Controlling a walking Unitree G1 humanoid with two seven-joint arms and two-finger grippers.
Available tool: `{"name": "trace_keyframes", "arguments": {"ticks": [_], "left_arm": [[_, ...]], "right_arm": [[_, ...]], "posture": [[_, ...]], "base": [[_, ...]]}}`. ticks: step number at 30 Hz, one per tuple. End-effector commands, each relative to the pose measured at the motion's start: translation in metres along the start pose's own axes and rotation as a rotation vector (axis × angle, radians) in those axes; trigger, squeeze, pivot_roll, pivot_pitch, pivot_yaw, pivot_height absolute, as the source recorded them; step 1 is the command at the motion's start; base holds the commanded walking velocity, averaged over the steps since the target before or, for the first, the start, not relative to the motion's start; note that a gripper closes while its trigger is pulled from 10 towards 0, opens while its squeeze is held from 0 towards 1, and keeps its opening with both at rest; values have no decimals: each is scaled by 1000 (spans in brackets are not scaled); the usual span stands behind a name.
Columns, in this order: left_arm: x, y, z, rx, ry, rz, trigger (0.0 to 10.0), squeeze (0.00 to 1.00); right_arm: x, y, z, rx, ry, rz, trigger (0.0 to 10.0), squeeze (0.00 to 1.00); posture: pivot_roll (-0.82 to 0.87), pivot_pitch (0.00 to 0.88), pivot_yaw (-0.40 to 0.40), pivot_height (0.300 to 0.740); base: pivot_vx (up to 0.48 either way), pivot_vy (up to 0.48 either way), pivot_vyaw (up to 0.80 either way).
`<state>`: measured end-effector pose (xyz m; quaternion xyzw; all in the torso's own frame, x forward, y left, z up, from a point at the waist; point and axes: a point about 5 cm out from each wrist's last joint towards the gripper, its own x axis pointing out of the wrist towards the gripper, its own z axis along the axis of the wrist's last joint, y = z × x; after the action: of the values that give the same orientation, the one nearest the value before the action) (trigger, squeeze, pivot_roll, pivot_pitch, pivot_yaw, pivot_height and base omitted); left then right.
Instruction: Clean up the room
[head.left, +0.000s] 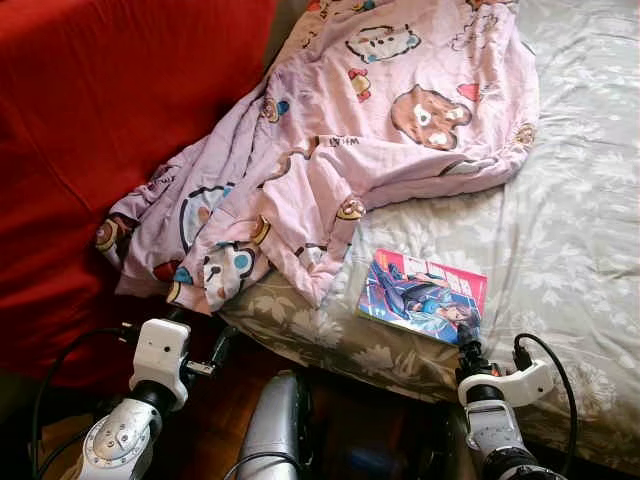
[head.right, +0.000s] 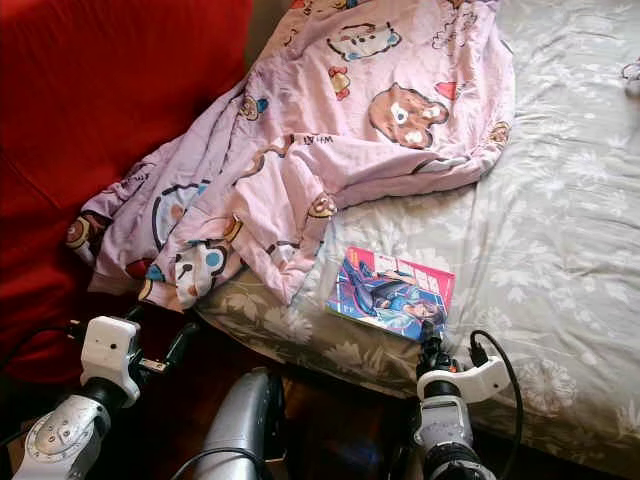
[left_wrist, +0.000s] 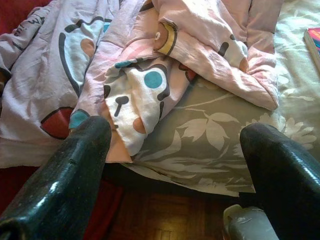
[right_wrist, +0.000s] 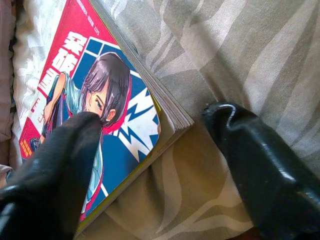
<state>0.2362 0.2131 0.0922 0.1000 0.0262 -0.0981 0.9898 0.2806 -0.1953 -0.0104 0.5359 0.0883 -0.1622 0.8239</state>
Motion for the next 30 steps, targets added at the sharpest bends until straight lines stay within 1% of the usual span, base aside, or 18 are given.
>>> {"name": "trace_keyframes", "arguments": {"ticks": [1, 8, 18, 28, 30], "left_arm": [[-6, 6, -2, 34, 27, 17, 10000, 0], [-7, 6, -3, 33, 32, 14, 10000, 0], [-7, 4, -4, 29, 38, 8, 10000, 0], [0, 0, -9, 19, 48, 1, 10000, 0], [1, -1, -10, 16, 46, 2, 10000, 0]], "right_arm": [[-3, -4, -10, 23, 40, -21, 0, 0], [-2, 1, -12, 25, 48, 0, 0, 0], [-3, 0, -14, 19, 58, 0, 0, 0], [-4, -3, -10, 4, 46, 11, 0, 0], [-5, -5, -9, 2, 45, 13, 0, 0]], "posture": [[260, 269, 135, 602], [259, 266, 135, 602], [255, 265, 136, 602], [238, 244, 125, 602], [236, 237, 123, 602]], "base": [[0, 0, 0], [0, 0, 0], [0, 0, 0], [0, 0, 0], [0, 0, 0]]}}
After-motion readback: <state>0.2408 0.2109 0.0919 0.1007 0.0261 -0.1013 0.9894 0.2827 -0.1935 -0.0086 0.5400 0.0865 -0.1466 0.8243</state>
